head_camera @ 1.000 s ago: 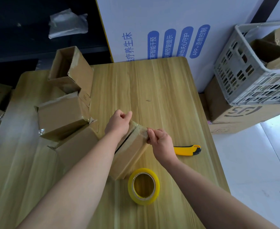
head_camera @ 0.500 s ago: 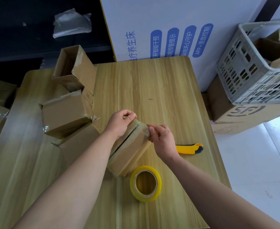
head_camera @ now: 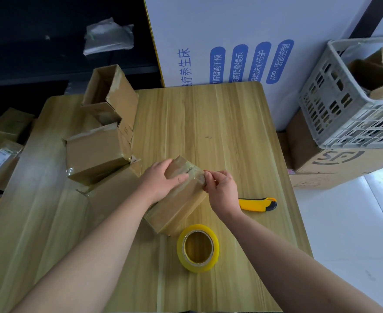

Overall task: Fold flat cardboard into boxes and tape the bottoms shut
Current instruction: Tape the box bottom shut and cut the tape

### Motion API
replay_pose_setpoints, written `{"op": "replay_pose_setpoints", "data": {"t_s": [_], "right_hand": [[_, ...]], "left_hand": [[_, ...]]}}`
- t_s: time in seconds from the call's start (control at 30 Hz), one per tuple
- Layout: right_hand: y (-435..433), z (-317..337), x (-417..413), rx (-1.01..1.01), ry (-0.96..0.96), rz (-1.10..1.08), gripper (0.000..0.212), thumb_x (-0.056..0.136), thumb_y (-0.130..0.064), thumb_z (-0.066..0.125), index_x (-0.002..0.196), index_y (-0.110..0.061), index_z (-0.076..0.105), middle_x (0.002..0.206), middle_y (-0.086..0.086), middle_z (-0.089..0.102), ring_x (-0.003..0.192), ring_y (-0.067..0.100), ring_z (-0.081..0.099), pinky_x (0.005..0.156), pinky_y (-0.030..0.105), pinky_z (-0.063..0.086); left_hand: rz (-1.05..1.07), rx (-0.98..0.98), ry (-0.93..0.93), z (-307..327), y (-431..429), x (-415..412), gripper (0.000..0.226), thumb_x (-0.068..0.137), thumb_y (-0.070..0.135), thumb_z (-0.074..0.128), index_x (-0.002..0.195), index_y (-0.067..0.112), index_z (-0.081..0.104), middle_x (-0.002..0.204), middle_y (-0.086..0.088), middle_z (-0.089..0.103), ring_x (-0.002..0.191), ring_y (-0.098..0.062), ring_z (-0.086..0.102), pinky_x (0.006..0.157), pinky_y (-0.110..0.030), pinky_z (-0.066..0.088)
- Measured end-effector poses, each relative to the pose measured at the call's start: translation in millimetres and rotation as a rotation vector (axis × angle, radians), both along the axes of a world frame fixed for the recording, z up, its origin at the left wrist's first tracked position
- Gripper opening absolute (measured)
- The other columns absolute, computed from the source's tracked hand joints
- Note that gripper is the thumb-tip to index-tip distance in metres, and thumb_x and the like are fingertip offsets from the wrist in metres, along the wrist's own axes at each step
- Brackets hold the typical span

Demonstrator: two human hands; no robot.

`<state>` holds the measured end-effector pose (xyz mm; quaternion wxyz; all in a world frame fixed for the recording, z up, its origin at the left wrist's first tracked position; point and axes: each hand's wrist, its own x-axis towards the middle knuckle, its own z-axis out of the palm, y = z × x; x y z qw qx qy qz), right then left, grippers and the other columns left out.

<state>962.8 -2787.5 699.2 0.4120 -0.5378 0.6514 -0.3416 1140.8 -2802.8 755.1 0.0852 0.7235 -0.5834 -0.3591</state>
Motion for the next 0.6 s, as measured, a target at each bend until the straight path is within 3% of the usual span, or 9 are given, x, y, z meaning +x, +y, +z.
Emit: {"op": "replay_pose_setpoints", "data": {"t_s": [0.1, 0.2, 0.27, 0.37, 0.47, 0.6], "right_hand": [[-3, 0, 1, 0.024, 0.023, -0.006, 0.033, 0.099, -0.036, 0.047, 0.113, -0.016, 0.070, 0.106, 0.001, 0.054, 0.093, 0.021, 0.061, 0.083, 0.043, 0.054], [-13, 6, 2, 0.037, -0.010, 0.014, 0.034, 0.100, -0.034, 0.047, 0.123, -0.016, 0.065, 0.114, 0.004, 0.054, 0.099, 0.019, 0.059, 0.092, 0.038, 0.052], [-22, 16, 5, 0.084, -0.028, 0.065, 0.040, 0.099, -0.033, 0.049, 0.137, -0.020, 0.053, 0.119, 0.003, 0.054, 0.100, 0.012, 0.055, 0.093, 0.027, 0.046], [-33, 26, 9, 0.165, -0.106, 0.153, 0.060, 0.094, -0.032, 0.059, 0.148, -0.022, 0.034, 0.119, -0.001, 0.056, 0.106, 0.013, 0.056, 0.094, 0.029, 0.046], [-46, 25, -1, 0.187, -0.091, 0.210, 0.060, 0.092, -0.033, 0.062, 0.147, -0.026, 0.037, 0.122, -0.002, 0.060, 0.112, 0.014, 0.058, 0.097, 0.030, 0.046], [-58, 22, -16, 0.266, -0.106, 0.216, 0.053, 0.091, -0.037, 0.063, 0.141, -0.025, 0.048, 0.118, -0.003, 0.064, 0.105, 0.012, 0.062, 0.090, 0.026, 0.049]], "left_hand": [[0.119, 0.054, 0.023, 8, 29, 8, 0.089, 0.077, 0.061, 0.067, 0.149, 0.025, 0.028, 0.150, -0.001, 0.034, 0.134, -0.024, 0.037, 0.106, -0.041, 0.037], [0.213, 0.115, 0.098, 11, 41, 12, 0.096, 0.076, 0.062, 0.067, 0.151, 0.021, 0.024, 0.151, -0.001, 0.036, 0.134, -0.022, 0.039, 0.103, -0.037, 0.039], [0.271, 0.100, 0.104, 11, 33, 9, 0.096, 0.078, 0.061, 0.065, 0.152, 0.018, 0.023, 0.154, -0.002, 0.032, 0.138, -0.024, 0.035, 0.106, -0.037, 0.035], [0.391, 0.074, 0.144, 8, 10, -5, 0.097, 0.078, 0.067, 0.061, 0.151, 0.016, 0.022, 0.155, -0.006, 0.029, 0.140, -0.027, 0.033, 0.110, -0.041, 0.032], [0.394, 0.074, 0.142, 5, -8, -22, 0.094, 0.082, 0.065, 0.057, 0.152, 0.013, 0.022, 0.154, -0.007, 0.032, 0.139, -0.028, 0.033, 0.109, -0.040, 0.032], [0.410, 0.045, 0.235, 0, -6, -30, 0.087, 0.085, 0.060, 0.058, 0.150, 0.012, 0.027, 0.151, -0.006, 0.038, 0.135, -0.025, 0.039, 0.106, -0.035, 0.035]]}}
